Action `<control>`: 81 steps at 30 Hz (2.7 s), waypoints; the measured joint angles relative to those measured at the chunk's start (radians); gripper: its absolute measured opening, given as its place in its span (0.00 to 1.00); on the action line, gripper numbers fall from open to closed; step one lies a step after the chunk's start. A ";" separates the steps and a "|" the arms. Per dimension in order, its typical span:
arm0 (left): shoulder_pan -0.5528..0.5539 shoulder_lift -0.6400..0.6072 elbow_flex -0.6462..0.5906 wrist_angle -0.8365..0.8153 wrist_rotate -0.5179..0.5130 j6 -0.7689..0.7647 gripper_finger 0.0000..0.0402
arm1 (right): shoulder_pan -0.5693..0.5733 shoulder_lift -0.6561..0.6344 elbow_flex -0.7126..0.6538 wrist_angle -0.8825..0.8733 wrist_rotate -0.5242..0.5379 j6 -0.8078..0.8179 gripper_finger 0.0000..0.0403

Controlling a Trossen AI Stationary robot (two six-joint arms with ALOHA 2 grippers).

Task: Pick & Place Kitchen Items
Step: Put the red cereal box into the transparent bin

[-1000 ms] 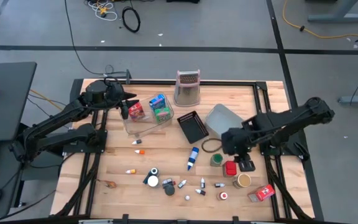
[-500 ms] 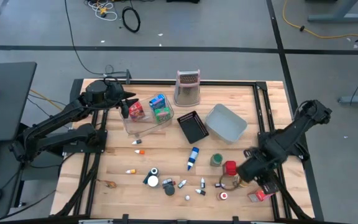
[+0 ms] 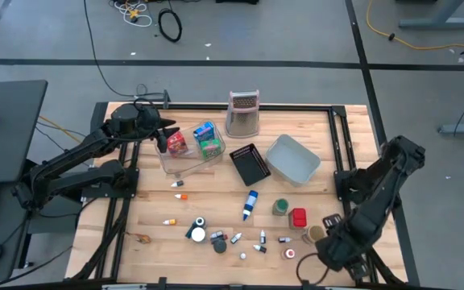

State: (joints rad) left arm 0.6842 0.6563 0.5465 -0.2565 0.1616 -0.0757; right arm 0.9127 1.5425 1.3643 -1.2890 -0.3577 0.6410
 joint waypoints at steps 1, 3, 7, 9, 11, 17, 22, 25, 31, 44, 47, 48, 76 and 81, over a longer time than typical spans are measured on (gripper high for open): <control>0.000 0.000 0.000 0.000 0.005 0.000 0.41 | 0.014 0.010 0.000 0.002 0.013 0.020 0.64; 0.000 0.000 0.000 0.000 0.016 0.000 0.41 | 0.041 0.027 0.000 0.004 0.037 0.049 0.64; 0.000 0.000 0.000 0.000 0.016 -0.020 0.41 | 0.080 0.064 0.000 0.016 0.075 0.058 0.63; 0.000 0.000 0.000 0.000 0.016 -0.022 0.41 | 0.092 0.082 0.000 0.013 0.105 0.058 0.63; 0.000 0.000 0.000 0.000 0.016 -0.018 0.41 | 0.103 0.097 0.000 0.013 0.150 0.053 0.62; 0.000 0.000 0.000 0.000 0.016 -0.016 0.41 | 0.105 0.109 0.000 0.005 0.227 0.033 0.62; 0.000 0.000 0.000 0.000 0.016 -0.018 0.41 | 0.101 0.109 0.000 -0.006 0.167 0.040 0.62; 0.000 -0.001 0.000 0.000 0.016 -0.025 0.41 | 0.102 0.109 0.000 -0.032 0.156 0.095 0.62; 0.000 -0.001 0.000 0.003 0.016 -0.057 0.41 | 0.086 0.109 0.000 -0.080 0.156 0.219 0.60; 0.000 0.000 0.000 0.011 0.016 -0.060 0.41 | 0.077 0.110 0.000 -0.099 0.226 0.163 0.53; 0.000 0.000 0.000 0.010 0.016 -0.059 0.41 | 0.077 0.110 0.000 -0.093 0.218 0.163 0.53; 0.000 0.000 0.000 0.010 0.016 -0.060 0.41 | 0.080 0.110 0.000 -0.090 0.207 0.163 0.53; 0.000 0.000 0.000 0.000 0.016 -0.059 0.41 | 0.101 0.108 -0.076 -0.022 0.096 0.267 0.56; 0.000 0.000 0.000 0.000 0.016 -0.060 0.41 | 0.107 0.108 -0.077 -0.021 0.115 0.263 0.54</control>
State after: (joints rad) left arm 0.6842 0.6563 0.5461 -0.2565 0.1776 -0.1352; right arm 1.0198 1.6505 1.2873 -1.3104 -0.2432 0.9043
